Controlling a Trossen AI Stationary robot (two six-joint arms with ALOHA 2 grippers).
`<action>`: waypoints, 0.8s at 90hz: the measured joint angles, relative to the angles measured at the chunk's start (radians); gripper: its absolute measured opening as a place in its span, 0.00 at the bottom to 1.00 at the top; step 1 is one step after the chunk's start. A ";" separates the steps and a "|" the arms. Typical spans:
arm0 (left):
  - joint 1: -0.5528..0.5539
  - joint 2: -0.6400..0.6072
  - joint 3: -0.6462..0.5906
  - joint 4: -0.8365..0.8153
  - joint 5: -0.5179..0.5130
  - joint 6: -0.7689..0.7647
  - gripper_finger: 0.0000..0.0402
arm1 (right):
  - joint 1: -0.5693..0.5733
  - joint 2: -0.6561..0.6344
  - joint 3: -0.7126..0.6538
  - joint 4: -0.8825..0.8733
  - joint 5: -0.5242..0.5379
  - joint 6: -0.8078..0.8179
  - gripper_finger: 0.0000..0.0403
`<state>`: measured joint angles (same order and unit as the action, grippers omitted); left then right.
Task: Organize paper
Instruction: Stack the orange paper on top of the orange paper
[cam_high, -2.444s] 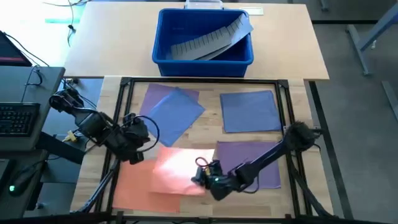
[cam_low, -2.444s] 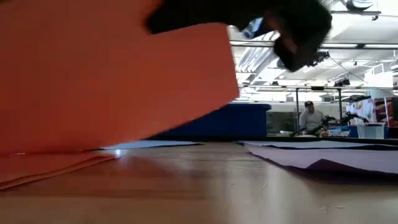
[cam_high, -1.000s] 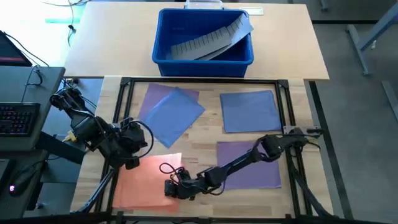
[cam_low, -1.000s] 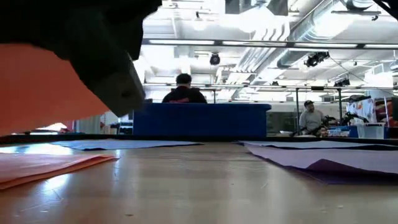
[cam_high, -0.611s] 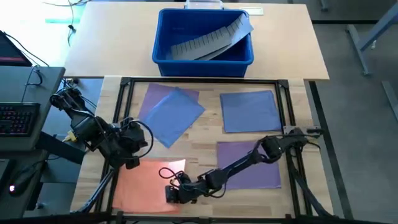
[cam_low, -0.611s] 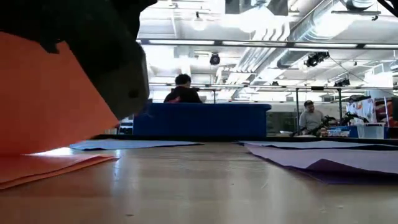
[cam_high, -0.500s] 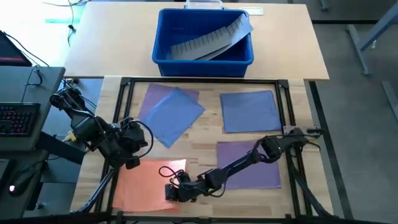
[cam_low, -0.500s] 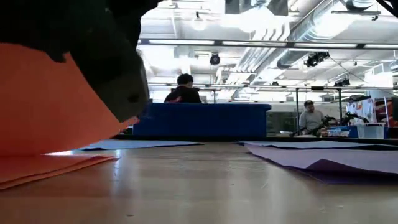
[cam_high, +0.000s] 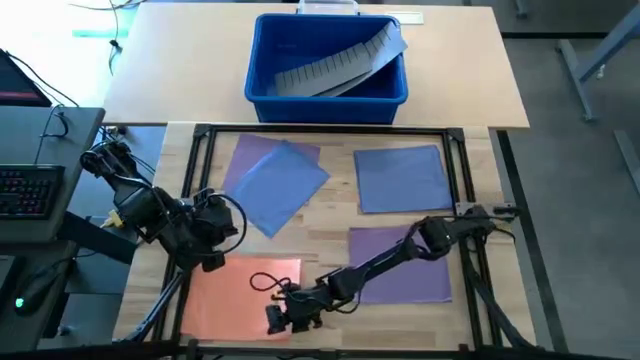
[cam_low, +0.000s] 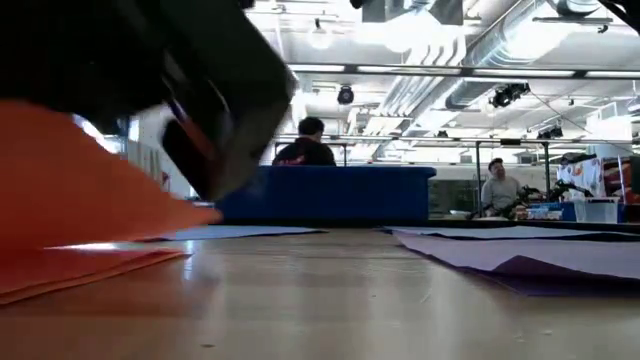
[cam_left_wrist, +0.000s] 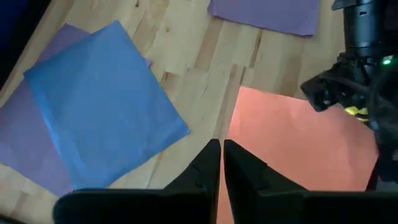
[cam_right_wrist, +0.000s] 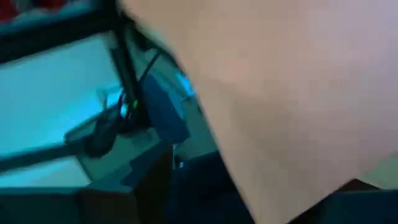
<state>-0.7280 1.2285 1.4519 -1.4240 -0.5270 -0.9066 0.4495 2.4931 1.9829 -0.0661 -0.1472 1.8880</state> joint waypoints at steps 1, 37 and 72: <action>0.000 0.000 0.000 0.000 0.000 0.000 0.00 | 0.000 0.000 0.000 0.000 0.002 0.004 0.54; 0.000 0.000 0.000 0.000 -0.011 0.002 0.00 | -0.016 0.000 0.000 0.037 0.007 -0.004 0.12; 0.000 0.000 0.000 -0.001 -0.019 0.009 0.00 | 0.005 0.000 0.000 0.086 0.109 0.075 0.00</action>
<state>-0.7280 1.2285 1.4521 -1.4246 -0.5458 -0.8974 0.4545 2.4928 1.9828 0.0200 -0.0385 1.9628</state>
